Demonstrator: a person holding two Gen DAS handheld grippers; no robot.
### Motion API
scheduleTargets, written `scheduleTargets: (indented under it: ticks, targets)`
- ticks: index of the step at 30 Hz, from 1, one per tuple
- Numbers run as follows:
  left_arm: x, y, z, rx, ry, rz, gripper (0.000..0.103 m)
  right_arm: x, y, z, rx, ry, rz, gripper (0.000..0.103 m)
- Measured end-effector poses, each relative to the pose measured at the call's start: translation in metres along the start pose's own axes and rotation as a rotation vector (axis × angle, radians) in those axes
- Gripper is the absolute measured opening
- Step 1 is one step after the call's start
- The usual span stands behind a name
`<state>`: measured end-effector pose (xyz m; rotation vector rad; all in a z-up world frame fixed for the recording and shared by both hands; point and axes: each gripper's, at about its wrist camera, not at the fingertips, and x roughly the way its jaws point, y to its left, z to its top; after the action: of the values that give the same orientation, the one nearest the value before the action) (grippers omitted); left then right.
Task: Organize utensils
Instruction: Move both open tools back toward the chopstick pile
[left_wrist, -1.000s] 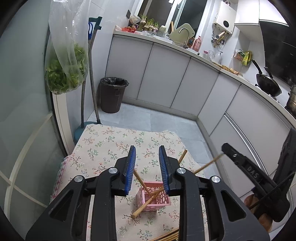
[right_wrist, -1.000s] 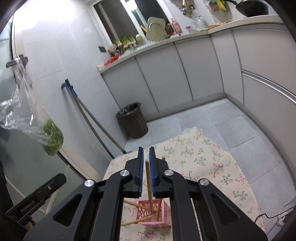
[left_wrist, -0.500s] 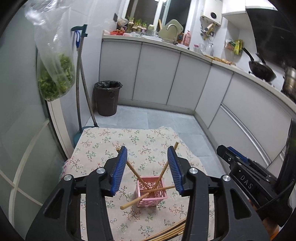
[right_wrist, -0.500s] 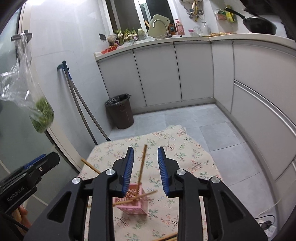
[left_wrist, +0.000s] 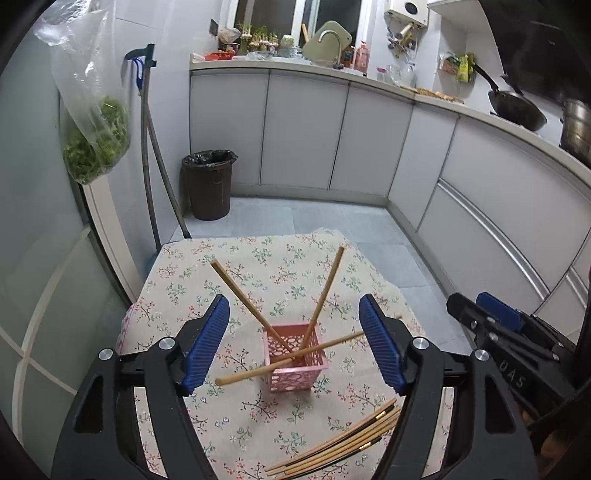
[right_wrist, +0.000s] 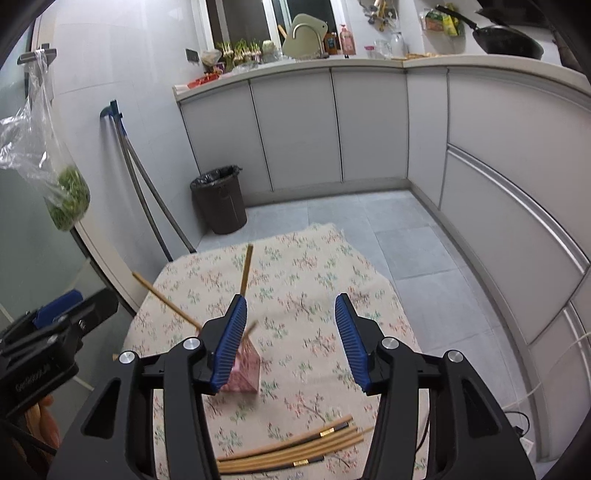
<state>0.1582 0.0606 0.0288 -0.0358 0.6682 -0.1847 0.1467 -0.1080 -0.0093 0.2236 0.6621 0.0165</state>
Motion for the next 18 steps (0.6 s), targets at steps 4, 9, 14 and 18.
scheduleTargets:
  ticks: [4,9,14,18]
  targets:
    - [0.006,-0.008,-0.007,0.021,0.027,0.0,0.07,-0.007,-0.01,-0.01,0.028,0.005,0.002,0.067]
    - [0.009,-0.02,-0.015,0.056,0.044,-0.008,0.075,-0.015,-0.021,-0.016,0.064,-0.017,-0.022,0.073]
    - [0.013,-0.031,-0.021,0.1,0.065,-0.023,0.086,-0.019,-0.038,-0.025,0.118,-0.006,-0.048,0.087]
    - [0.017,-0.043,-0.03,0.149,0.088,-0.031,0.096,-0.033,-0.056,-0.037,0.16,-0.032,-0.093,0.091]
